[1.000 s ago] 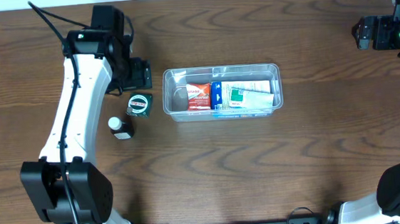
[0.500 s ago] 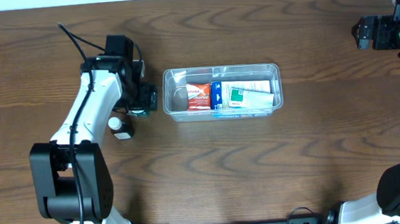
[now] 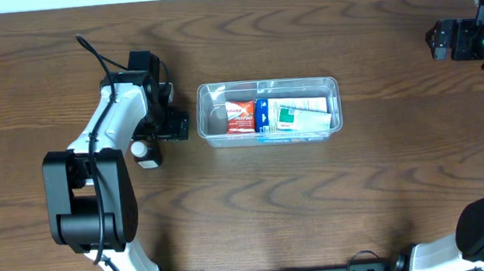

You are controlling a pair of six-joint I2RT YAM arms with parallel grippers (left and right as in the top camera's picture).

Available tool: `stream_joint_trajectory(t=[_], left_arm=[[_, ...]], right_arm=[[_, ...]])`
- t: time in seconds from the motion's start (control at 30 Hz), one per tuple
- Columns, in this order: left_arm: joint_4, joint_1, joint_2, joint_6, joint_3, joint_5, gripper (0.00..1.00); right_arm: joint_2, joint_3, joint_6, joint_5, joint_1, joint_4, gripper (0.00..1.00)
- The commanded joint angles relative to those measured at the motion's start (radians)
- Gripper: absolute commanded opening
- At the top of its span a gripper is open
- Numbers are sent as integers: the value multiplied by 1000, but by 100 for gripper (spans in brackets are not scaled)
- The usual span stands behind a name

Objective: Pack container
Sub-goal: 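Lower left gripper onto the green Zam-Buk box and grasp it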

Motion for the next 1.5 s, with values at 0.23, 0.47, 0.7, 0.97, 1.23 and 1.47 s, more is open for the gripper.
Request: stream_joint_trajectory(t=[0.23,0.47,0.7,0.97,1.23,1.47], left_arm=[[-54,34,21,8,61,79,94],[-155,42,21,8,131,79,93],[-183,42,29,9,187,79,93],[-152,42,121,9,192,78,93],[-81,42,186,9,192,77,94],[-48,41,186,28,191,77,93]], right_arm=[[-2,9,12,-7,-5,-1,99],[-2,9,12,-7,-5,-1,99],[-2,9,11,-7,-5,-1,99],[-2,9,12,-7,-5,-1,99],[-2,9,12,-7,-5,-1,99],[-2,9,11,-7,-5,-1,99]])
